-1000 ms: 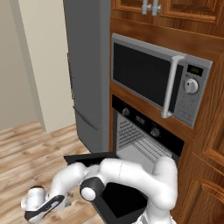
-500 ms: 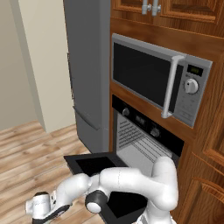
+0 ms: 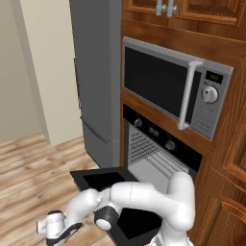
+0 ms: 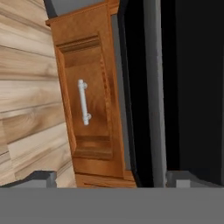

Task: Take the baked cake out of the oven and place it on the plate for cooling. Then close the oven door.

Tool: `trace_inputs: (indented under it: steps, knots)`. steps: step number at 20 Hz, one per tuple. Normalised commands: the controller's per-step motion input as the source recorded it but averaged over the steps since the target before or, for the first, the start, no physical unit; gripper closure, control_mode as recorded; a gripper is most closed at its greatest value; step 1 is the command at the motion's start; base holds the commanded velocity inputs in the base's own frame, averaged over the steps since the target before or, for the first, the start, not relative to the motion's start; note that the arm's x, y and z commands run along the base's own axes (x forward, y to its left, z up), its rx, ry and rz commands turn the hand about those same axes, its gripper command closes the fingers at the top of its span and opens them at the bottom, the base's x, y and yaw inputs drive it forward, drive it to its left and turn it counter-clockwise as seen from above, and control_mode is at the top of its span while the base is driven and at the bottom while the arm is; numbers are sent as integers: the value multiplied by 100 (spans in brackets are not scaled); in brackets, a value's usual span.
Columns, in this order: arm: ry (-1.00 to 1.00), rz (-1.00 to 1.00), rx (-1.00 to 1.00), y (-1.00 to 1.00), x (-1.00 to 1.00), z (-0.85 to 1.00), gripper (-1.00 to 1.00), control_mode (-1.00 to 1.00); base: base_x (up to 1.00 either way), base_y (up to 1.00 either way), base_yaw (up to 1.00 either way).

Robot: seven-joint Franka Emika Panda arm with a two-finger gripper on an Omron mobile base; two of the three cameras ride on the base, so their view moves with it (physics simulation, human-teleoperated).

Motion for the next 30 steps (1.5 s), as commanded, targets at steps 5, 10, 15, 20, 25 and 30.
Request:
trace_inputs:
  steps: [5, 10, 15, 20, 25, 30]
  knots:
    - [0, 0, -12, 0, 18, -53, -100, -100, 0, 0, 0]
    - [0, 0, -14, 0, 17, -48, -100, -100, 0, 0, 0]
    - [0, 0, -16, 0, 19, -41, -100, -100, 0, 0, 0]
    - [-3, -2, -21, 0, 12, -25, -100, -100, 0, 0, 0]
    - [-11, -8, -26, -13, 5, -1, -100, -100, 0, 0, 0]
    - [-21, -14, -28, -24, 11, 24, -100, -100, 0, 0, 0]
